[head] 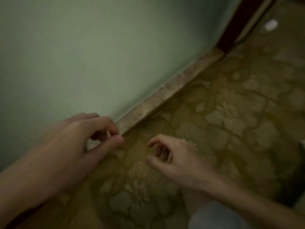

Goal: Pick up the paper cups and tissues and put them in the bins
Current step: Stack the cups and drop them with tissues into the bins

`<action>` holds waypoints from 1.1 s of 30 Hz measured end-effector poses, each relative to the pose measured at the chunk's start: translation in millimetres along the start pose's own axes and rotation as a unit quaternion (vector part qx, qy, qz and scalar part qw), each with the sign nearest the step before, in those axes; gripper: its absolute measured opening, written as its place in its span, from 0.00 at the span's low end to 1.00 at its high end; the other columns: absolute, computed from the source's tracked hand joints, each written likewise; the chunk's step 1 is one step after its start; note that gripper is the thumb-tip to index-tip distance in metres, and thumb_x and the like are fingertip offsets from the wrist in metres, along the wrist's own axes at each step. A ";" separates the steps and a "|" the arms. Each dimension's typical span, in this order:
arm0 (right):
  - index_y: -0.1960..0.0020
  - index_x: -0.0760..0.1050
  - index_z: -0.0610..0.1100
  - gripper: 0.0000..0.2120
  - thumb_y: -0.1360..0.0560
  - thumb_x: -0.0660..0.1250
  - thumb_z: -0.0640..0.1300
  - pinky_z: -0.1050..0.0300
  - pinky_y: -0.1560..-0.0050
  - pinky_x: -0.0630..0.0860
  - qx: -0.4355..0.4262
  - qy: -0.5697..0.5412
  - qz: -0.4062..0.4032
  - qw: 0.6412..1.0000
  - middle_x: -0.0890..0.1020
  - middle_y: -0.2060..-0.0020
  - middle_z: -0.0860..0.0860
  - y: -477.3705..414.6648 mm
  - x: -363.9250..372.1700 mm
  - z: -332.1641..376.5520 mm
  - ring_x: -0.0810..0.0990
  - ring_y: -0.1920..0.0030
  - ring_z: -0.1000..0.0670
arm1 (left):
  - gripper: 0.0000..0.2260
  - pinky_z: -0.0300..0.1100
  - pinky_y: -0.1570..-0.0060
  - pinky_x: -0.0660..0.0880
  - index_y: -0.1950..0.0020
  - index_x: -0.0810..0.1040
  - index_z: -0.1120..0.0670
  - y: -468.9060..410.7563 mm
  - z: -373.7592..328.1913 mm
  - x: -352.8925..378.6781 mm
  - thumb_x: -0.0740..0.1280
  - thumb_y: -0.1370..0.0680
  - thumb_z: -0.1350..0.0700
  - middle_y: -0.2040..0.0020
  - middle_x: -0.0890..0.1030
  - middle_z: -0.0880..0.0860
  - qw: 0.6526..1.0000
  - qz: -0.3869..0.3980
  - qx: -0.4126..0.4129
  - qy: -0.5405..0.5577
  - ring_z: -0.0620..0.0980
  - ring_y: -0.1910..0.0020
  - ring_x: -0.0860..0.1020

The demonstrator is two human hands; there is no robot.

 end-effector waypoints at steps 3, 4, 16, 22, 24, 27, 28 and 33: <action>0.46 0.75 0.57 0.12 0.27 0.66 0.59 0.64 0.59 0.72 0.107 -0.055 -0.060 0.991 0.76 0.60 0.59 35.4 -90.4 -53.4 0.75 0.59 0.59 | 0.09 0.34 0.73 0.64 0.58 0.74 0.40 -101.4 -93.2 16.1 0.60 0.24 0.37 0.63 0.76 0.38 0.996 0.076 0.028 0.036 0.34 0.67 0.74; 0.46 0.75 0.57 0.13 0.28 0.65 0.60 0.61 0.59 0.73 0.138 -0.070 -0.077 0.985 0.76 0.60 0.58 48.1 -118.1 -68.7 0.75 0.59 0.59 | 0.10 0.34 0.73 0.63 0.60 0.74 0.41 -125.5 -122.5 29.9 0.60 0.25 0.38 0.65 0.76 0.39 0.992 0.108 0.031 0.052 0.36 0.68 0.74; 0.51 0.75 0.56 0.06 0.25 0.65 0.57 0.62 0.64 0.73 0.423 -0.221 -0.263 0.839 0.78 0.62 0.58 200.8 -346.5 -227.0 0.77 0.62 0.59 | 0.15 0.39 0.71 0.65 0.67 0.71 0.46 -284.1 -415.3 163.5 0.66 0.24 0.42 0.75 0.72 0.46 0.936 0.319 0.071 0.129 0.43 0.72 0.72; 0.48 0.76 0.55 0.05 0.23 0.66 0.52 0.63 0.58 0.73 0.514 -0.332 -0.349 0.710 0.79 0.55 0.57 252.5 -395.8 -319.5 0.77 0.55 0.58 | 0.06 0.37 0.65 0.72 0.56 0.79 0.47 -345.9 -495.3 254.9 0.67 0.22 0.47 0.65 0.79 0.46 0.907 0.381 0.047 0.171 0.41 0.65 0.77; 0.46 0.76 0.53 0.06 0.23 0.66 0.49 0.65 0.58 0.72 0.527 -0.357 -0.370 0.677 0.79 0.52 0.57 259.6 -410.8 -356.7 0.77 0.52 0.59 | 0.04 0.35 0.63 0.72 0.53 0.79 0.46 -368.5 -511.7 294.3 0.66 0.22 0.47 0.61 0.80 0.44 0.897 0.401 0.028 0.184 0.40 0.61 0.77; 0.45 0.74 0.54 0.07 0.22 0.66 0.46 0.61 0.57 0.77 0.552 -0.409 -0.388 0.615 0.79 0.50 0.54 265.1 -426.1 -419.3 0.80 0.52 0.54 | 0.05 0.34 0.60 0.73 0.48 0.78 0.43 -401.4 -536.2 360.4 0.65 0.21 0.45 0.58 0.80 0.41 0.871 0.444 0.004 0.212 0.36 0.58 0.78; 0.43 0.74 0.53 0.09 0.22 0.67 0.46 0.57 0.54 0.79 0.557 -0.424 -0.394 0.596 0.79 0.49 0.53 266.1 -428.9 -444.0 0.80 0.51 0.52 | 0.05 0.34 0.58 0.74 0.47 0.78 0.41 -414.2 -546.0 384.4 0.65 0.21 0.45 0.57 0.80 0.39 0.862 0.456 0.004 0.220 0.35 0.57 0.78; 0.44 0.73 0.52 0.08 0.23 0.67 0.45 0.50 0.48 0.80 0.595 -0.499 -0.428 0.462 0.80 0.49 0.50 278.6 -416.5 -552.6 0.81 0.50 0.49 | 0.05 0.44 0.59 0.79 0.56 0.78 0.36 -466.9 -574.2 504.4 0.65 0.22 0.46 0.61 0.81 0.40 0.829 0.488 -0.061 0.265 0.39 0.60 0.81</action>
Point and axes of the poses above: each hand's wrist, its own y-axis away from the middle knuckle, its own x-axis out of the palm, z = x × y, the point moved 10 cm from there along -y, towards the middle knuckle
